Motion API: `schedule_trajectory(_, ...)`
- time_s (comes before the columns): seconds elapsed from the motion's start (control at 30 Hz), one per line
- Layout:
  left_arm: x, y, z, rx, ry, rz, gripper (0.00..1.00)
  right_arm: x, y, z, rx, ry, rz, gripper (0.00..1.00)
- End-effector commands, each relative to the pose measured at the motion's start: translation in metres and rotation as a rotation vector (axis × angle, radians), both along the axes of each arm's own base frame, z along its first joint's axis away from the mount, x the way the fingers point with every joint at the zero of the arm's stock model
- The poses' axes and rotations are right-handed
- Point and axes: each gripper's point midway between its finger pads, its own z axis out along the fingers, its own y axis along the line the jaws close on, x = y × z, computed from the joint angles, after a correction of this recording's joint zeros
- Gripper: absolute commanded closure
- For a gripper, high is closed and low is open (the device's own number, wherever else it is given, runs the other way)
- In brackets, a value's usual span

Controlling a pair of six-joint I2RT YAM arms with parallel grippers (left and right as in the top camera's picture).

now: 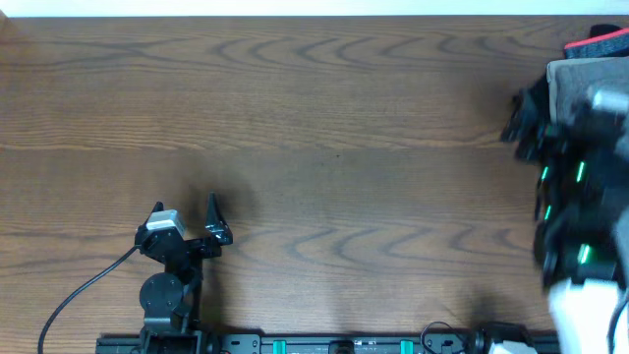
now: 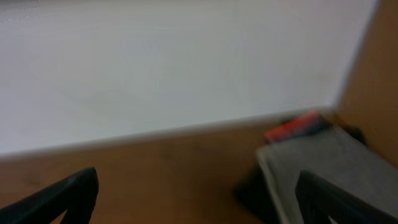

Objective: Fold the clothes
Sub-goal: 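Reach the right gripper to the clothes stack and grasp the grey shorts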

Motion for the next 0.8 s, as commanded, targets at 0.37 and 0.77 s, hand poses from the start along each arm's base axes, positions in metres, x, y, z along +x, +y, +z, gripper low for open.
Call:
schedule_trajectory(0.37,-0.001,0.004,-0.018,0.024,0.051,0.021,0.02,0.097,-0.140,-0.044,-0.123,0.529,-0.268,0.01)
schedule_trajectory(0.77,-0.001,0.004,-0.018,0.024,0.051,0.021,0.02,0.119,-0.189,-0.171,-0.297,0.840,-0.207,0.05)
